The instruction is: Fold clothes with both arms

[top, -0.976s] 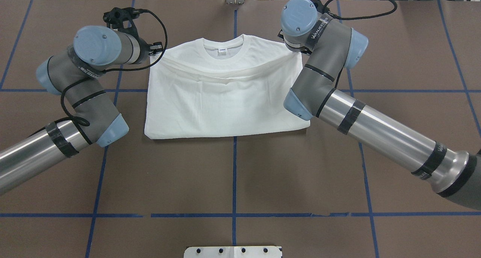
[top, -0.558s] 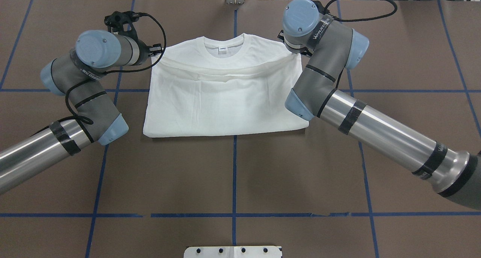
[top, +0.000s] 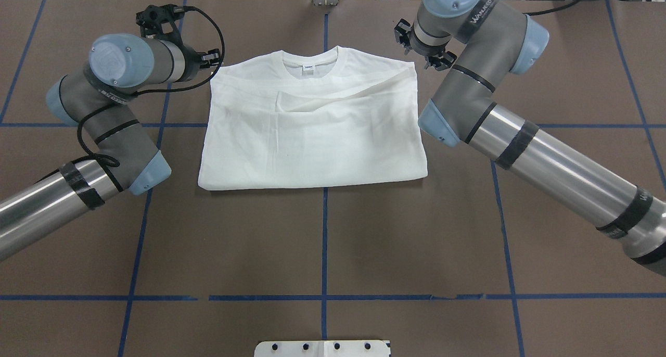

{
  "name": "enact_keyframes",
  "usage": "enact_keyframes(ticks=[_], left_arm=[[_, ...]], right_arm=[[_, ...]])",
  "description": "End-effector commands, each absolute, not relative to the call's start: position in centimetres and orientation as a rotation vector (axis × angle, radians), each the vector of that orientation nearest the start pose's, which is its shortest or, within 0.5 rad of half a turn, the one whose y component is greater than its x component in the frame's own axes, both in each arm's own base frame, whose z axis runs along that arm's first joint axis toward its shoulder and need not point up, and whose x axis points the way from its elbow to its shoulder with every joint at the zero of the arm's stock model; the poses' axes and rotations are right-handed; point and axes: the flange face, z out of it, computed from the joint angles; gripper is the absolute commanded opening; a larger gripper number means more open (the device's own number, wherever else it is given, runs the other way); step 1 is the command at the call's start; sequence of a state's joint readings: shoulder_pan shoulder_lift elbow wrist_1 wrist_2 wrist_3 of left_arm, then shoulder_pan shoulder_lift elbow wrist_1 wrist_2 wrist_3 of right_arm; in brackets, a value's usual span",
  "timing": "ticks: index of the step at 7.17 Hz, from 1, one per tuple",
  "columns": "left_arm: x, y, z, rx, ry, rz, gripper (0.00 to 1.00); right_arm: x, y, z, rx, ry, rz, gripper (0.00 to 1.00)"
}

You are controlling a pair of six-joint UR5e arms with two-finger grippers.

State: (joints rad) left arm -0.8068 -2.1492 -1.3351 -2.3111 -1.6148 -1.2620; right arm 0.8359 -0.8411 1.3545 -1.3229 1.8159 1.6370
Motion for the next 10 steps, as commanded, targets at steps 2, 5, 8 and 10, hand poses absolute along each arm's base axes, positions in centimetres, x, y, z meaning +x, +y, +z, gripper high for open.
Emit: enact_keyframes(ticks=[2, 5, 8, 10], left_arm=[[40.5, -61.7, 34.3, 0.535, 0.968, -0.424, 0.57], [40.3, -61.3, 33.8, 0.54, 0.977, -0.423, 0.58], [40.3, -61.3, 33.7, 0.54, 0.976, -0.424, 0.58], [40.3, -61.3, 33.9, 0.54, 0.972, -0.425, 0.58]], right_arm=[[-41.9, -48.8, 31.5, -0.061, -0.902, 0.818, 0.77], [-46.1, -43.5, 34.3, -0.056, -0.848, 0.843, 0.86], [-48.6, -43.0, 36.0, -0.056, -0.813, 0.878, 0.85], [-49.0, -42.5, 35.6, -0.079, -0.818, 0.907, 0.27]])
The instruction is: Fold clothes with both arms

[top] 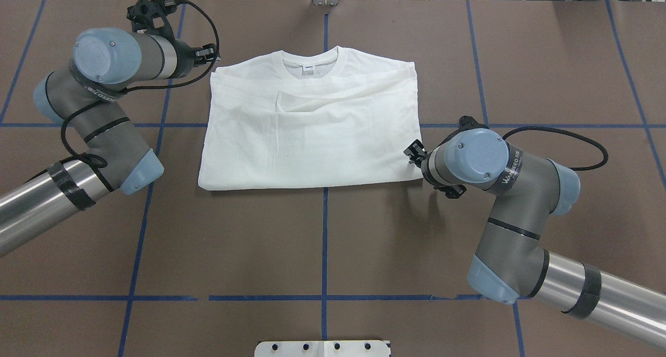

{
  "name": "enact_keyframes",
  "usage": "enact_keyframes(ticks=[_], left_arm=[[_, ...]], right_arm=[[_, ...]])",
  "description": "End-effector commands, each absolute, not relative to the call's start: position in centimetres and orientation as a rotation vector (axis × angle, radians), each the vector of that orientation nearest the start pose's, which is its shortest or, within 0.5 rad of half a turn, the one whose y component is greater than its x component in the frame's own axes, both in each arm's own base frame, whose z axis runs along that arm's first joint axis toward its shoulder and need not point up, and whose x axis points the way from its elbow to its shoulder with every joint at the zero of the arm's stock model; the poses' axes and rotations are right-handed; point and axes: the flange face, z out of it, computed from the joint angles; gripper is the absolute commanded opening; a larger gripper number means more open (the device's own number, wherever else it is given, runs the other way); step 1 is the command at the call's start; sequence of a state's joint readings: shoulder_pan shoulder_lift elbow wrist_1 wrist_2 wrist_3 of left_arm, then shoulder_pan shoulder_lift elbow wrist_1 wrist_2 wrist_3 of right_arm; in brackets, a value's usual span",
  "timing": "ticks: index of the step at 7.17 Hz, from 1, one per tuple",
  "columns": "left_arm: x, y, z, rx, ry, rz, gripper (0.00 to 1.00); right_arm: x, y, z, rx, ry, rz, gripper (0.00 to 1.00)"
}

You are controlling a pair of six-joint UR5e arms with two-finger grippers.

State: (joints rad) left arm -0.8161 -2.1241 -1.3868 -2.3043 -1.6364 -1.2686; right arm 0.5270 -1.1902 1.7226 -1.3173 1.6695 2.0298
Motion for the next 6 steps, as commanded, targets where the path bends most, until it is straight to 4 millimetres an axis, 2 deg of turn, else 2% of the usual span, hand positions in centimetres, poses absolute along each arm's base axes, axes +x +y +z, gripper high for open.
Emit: enact_keyframes(ticks=[1, 4, 5, 6], left_arm=[[40.2, -60.9, 35.4, 0.529, 0.957, -0.425, 0.58], [40.0, -60.7, 35.7, 0.526, 0.955, -0.425, 0.58], [40.1, -60.7, 35.7, 0.527, 0.956, -0.423, 0.58], [40.1, -60.6, 35.4, 0.527, 0.962, -0.421, 0.58]], right_arm=[[-49.0, -42.5, 35.8, -0.08, -0.815, 0.902, 0.0], [-48.1, -42.8, 34.9, -0.115, -0.836, 0.892, 0.0], [-46.5, -41.8, 33.1, -0.14, -0.869, 0.878, 0.0], [-43.9, -39.6, 33.9, -0.159, -0.849, 0.874, 0.0]])
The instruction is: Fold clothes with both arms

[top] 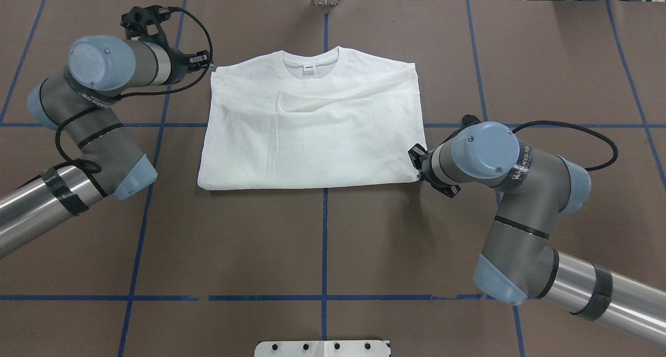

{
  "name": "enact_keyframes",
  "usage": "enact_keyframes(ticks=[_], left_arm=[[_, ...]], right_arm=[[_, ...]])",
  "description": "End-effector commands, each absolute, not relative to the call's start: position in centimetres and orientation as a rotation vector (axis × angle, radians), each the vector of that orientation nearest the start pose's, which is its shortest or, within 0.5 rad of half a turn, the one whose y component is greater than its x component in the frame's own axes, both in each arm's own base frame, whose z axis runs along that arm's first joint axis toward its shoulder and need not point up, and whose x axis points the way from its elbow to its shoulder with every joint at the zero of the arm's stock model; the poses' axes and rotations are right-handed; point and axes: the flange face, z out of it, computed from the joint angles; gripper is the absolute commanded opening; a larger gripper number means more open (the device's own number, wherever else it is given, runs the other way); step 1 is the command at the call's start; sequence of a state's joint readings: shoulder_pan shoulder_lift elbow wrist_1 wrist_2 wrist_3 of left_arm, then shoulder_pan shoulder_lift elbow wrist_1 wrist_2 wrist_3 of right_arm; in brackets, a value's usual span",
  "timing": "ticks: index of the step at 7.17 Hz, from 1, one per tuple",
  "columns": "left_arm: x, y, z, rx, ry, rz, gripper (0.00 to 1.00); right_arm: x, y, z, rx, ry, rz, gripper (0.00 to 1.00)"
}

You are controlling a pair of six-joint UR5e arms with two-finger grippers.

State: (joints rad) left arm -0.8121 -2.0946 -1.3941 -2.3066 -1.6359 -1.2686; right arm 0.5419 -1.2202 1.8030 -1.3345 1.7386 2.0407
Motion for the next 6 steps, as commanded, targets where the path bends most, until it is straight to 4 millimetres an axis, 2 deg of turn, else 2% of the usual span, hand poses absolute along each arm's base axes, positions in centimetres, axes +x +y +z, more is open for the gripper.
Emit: enact_keyframes(ticks=[1, 2, 3, 4, 5, 6], left_arm=[[39.4, -59.9, 33.5, 0.538, 0.997, -0.413, 0.58], [38.1, -57.3, 32.5, 0.493, 1.064, -0.361, 0.58], [36.8, -54.7, 31.0, 0.409, 1.153, -0.352, 0.58], [36.5, -52.4, 28.7, 0.263, 1.253, -0.391, 0.58], [36.7, -48.7, 26.4, 0.135, 1.32, -0.405, 0.63], [39.6, -43.7, 24.8, -0.002, 1.324, -0.411, 0.66]], right_arm=[[-40.7, -36.6, 32.8, -0.194, -0.85, 0.847, 0.0], [-38.1, -31.8, 33.2, -0.263, -0.823, 0.783, 0.0], [-37.1, -28.2, 33.7, -0.363, -0.798, 0.71, 0.0], [-37.9, -25.1, 33.2, -0.503, -0.773, 0.614, 0.0], [-38.5, -21.3, 34.0, -0.569, -0.717, 0.557, 0.0], [-38.8, -19.0, 34.2, -0.585, -0.694, 0.515, 0.0]])
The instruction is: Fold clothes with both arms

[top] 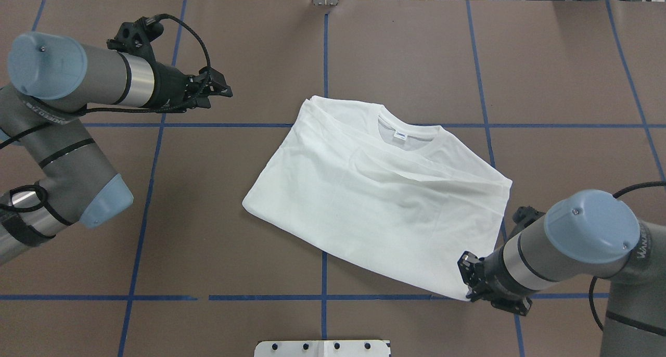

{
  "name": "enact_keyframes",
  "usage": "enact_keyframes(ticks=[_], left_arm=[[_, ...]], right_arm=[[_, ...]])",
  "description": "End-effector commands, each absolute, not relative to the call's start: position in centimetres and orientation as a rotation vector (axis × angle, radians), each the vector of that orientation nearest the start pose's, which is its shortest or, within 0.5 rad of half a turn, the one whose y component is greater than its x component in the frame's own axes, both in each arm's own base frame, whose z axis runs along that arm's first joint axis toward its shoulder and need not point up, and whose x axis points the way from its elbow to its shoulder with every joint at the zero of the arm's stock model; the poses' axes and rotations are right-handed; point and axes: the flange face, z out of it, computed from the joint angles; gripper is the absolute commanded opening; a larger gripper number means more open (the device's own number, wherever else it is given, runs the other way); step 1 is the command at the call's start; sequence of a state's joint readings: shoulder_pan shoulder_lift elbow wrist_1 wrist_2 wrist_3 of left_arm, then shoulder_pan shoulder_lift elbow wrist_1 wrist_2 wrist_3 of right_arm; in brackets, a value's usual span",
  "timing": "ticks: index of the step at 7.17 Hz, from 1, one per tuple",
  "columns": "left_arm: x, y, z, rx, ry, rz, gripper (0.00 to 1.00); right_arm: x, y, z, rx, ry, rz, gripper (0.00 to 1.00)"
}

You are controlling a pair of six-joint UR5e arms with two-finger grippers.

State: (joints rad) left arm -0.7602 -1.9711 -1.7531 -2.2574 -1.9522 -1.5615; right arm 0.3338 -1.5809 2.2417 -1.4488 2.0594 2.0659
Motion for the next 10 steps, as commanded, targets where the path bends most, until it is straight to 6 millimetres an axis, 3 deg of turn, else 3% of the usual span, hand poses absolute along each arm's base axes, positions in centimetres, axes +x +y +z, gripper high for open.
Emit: enact_keyframes(ticks=[1, 2, 3, 4, 5, 6, 7, 8, 10], left_arm=[[41.9, -39.9, 23.4, -0.1, 1.304, -0.42, 0.71], [44.2, -37.3, 23.5, -0.164, 1.266, -0.409, 0.76], [46.9, -35.1, 24.2, -0.183, 1.208, -0.422, 0.78], [48.8, -33.4, 24.6, -0.192, 1.157, -0.419, 0.8], [50.0, -32.5, 25.1, -0.206, 1.137, -0.404, 0.8], [50.4, -32.7, 25.8, -0.202, 1.122, -0.405, 0.8], [50.8, -33.5, 26.3, -0.153, 1.112, -0.43, 0.79], [51.8, -34.3, 26.8, -0.115, 1.094, -0.451, 0.78], [52.9, -35.0, 27.1, -0.1, 1.08, -0.458, 0.75]], right_arm=[[-39.2, -16.7, 34.4, -0.604, -0.671, 0.469, 0.02], [-39.4, -15.5, 34.7, -0.604, -0.654, 0.457, 0.94], [-39.2, -15.5, 34.4, -0.607, -0.656, 0.487, 1.0], [-37.6, -18.9, 33.7, -0.579, -0.702, 0.566, 1.0], [-35.6, -23.5, 32.7, -0.534, -0.767, 0.658, 1.0], [-34.5, -31.1, 31.7, -0.415, -0.857, 0.726, 1.0], [-34.9, -36.6, 31.7, -0.298, -0.885, 0.689, 1.0], [-34.6, -39.9, 32.2, -0.201, -0.881, 0.713, 1.0], [-35.4, -42.1, 34.0, -0.046, -0.858, 0.687, 1.0]])
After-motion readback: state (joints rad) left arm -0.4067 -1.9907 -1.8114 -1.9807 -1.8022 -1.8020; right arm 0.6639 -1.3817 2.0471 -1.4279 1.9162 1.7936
